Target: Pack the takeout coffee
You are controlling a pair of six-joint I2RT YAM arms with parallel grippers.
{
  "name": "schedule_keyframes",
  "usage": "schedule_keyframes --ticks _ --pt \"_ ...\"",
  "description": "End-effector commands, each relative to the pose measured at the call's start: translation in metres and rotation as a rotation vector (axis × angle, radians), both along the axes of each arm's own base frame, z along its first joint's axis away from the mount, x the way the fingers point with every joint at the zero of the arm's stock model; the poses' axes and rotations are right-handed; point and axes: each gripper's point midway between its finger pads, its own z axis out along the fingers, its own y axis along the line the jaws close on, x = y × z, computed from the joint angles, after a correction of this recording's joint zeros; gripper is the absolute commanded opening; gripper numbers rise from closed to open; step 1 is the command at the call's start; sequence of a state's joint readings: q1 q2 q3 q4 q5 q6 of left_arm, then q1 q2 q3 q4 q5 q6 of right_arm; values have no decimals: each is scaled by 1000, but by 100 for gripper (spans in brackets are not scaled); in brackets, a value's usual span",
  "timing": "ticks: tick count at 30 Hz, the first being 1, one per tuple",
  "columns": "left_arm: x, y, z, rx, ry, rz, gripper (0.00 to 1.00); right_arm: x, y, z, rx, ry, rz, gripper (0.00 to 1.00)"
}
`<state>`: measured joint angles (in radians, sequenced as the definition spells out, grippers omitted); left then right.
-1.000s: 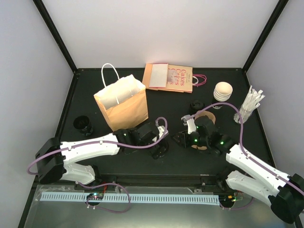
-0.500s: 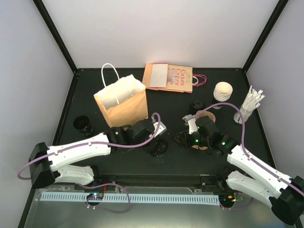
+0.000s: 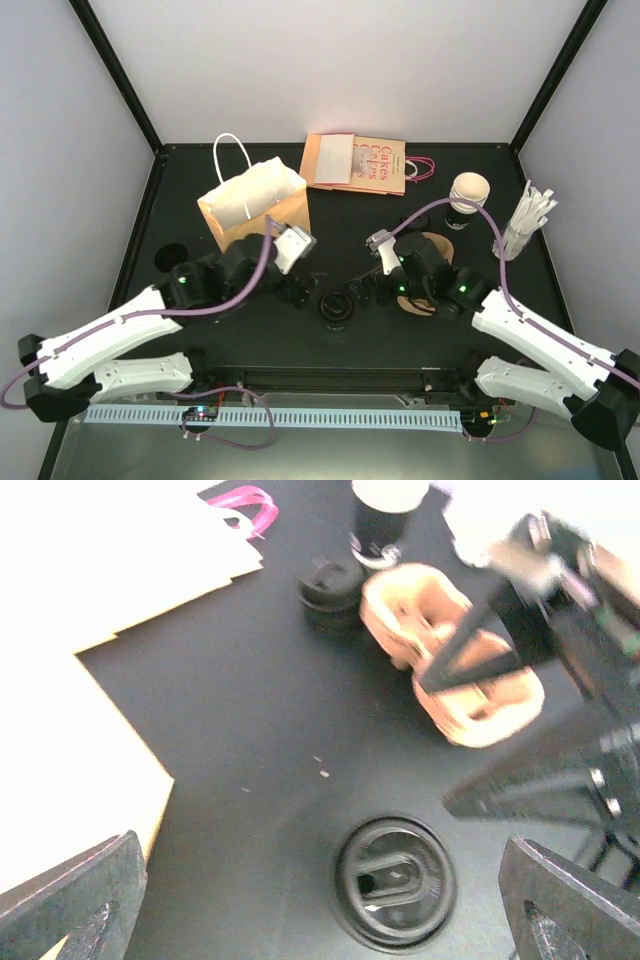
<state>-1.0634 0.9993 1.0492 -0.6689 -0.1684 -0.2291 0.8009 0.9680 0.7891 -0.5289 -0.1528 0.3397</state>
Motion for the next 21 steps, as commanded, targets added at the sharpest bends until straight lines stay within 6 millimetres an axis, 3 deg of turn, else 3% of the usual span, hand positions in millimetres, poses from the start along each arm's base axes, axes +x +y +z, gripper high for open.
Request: schedule_keyframes --ticks 1,6,14,21 --pt "17 53 52 -21 -65 184 99 0 5 0 -87 -36 21 100" --pt "29 102 84 -51 -86 303 99 -4 19 -5 -172 -44 64 100" --pt "54 151 96 -81 -80 489 99 -11 36 -26 -297 14 125 100" --pt "62 191 103 -68 -172 643 99 -19 48 -47 -382 78 130 100"
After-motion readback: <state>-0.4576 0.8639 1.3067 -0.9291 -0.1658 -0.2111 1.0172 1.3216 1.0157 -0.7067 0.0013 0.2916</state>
